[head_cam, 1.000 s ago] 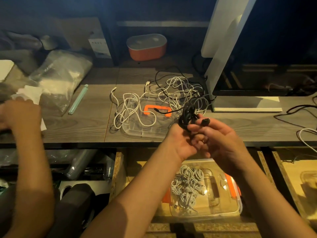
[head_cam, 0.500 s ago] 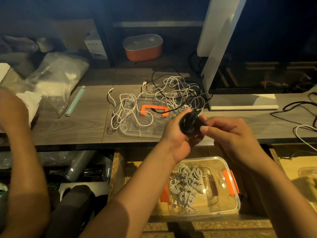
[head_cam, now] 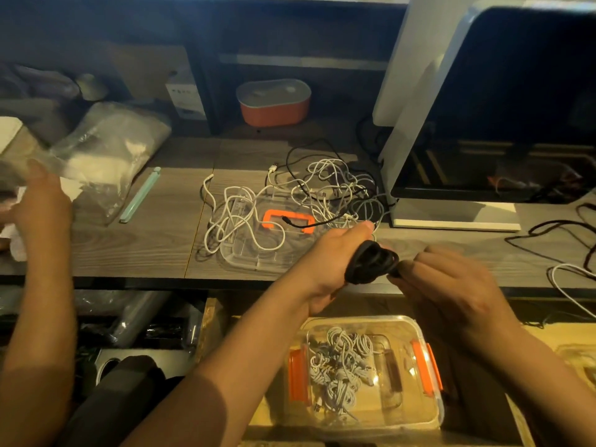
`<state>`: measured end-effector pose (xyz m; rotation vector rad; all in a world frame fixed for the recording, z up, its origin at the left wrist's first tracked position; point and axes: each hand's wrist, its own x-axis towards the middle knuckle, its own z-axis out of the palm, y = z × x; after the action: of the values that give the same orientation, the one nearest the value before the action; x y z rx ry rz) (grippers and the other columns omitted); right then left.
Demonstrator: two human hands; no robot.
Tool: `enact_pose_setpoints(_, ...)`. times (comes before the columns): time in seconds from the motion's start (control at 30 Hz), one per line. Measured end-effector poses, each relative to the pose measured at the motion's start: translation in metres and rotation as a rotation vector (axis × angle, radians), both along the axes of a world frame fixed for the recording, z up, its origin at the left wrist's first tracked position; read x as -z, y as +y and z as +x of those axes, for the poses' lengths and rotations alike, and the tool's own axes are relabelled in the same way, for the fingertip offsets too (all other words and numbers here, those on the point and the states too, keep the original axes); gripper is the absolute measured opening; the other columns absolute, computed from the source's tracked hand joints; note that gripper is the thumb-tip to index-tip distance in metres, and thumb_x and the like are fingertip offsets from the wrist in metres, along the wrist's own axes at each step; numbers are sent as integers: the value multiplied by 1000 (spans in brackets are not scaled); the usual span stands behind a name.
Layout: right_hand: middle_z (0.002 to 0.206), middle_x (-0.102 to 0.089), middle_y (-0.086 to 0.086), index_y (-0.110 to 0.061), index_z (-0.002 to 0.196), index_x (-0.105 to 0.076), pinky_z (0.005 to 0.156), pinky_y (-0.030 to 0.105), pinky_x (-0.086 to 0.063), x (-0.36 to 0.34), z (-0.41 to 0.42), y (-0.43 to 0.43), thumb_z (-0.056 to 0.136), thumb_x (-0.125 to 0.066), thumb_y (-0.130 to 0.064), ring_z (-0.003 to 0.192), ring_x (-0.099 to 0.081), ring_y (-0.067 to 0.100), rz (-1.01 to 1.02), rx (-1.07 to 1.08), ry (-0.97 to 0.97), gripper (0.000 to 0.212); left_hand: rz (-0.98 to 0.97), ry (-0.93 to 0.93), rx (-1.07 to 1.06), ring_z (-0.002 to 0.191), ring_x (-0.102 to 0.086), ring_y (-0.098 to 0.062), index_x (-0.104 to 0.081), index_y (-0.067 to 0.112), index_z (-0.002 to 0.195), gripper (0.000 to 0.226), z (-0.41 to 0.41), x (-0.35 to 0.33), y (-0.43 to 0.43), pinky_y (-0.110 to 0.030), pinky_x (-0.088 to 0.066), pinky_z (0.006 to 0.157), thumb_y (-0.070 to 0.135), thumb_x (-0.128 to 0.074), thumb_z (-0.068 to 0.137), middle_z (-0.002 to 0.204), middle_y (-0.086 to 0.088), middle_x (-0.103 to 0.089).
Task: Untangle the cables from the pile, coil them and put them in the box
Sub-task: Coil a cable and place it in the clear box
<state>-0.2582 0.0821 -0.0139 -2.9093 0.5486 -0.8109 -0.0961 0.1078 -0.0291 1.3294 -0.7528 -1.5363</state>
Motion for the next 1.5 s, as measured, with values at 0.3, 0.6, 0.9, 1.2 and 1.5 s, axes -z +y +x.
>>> enact_pose_setpoints(0.3,70,-60,2,-18,93,-52,55,25,-41,9,5,6,88,-48,-22,64,-49,11,192,73,-93,8,-42,-103,-118,73,-63,-24,-64,2,82,48,-4,4,4,-30,-50,65,42,-43,96,87,-22,-65)
enact_pose_setpoints(0.6,72,-59,-18,-31,92,-62,65,26,-47,-38,13,3,86,-39,-44,73,-57,4,559,73,143,27,-50,125,-103,81,-57,-26,-58,-10,101,46,3,-6,6,-31,-51,72,33,-41,97,83,-20,-56)
enact_pose_setpoints(0.9,71,-58,-12,-46,73,-50,59,35,-51,-38,7,1,83,-41,-42,65,-57,7,517,73,336,15,-125,-378,-41,81,-63,-40,-68,-7,87,83,4,5,4,-48,-53,80,66,-31,72,85,-29,-65)
enact_pose_setpoints(1.2,69,-62,10,-8,67,-69,58,23,-53,0,10,0,59,-79,-45,64,-60,16,1464,-32,-332,39,-162,-181,-254,85,-64,-38,-68,-4,89,87,-6,23,11,-53,-51,85,74,-39,66,89,-27,-66)
enact_pose_setpoints(1.5,85,-70,6,-17,93,-77,62,23,-54,19,32,18,60,-78,-46,73,-64,16,1334,278,-654,44,-126,-30,-575,73,-66,-28,-67,-2,87,83,-23,28,12,-30,-52,56,74,-43,62,85,-22,-67)
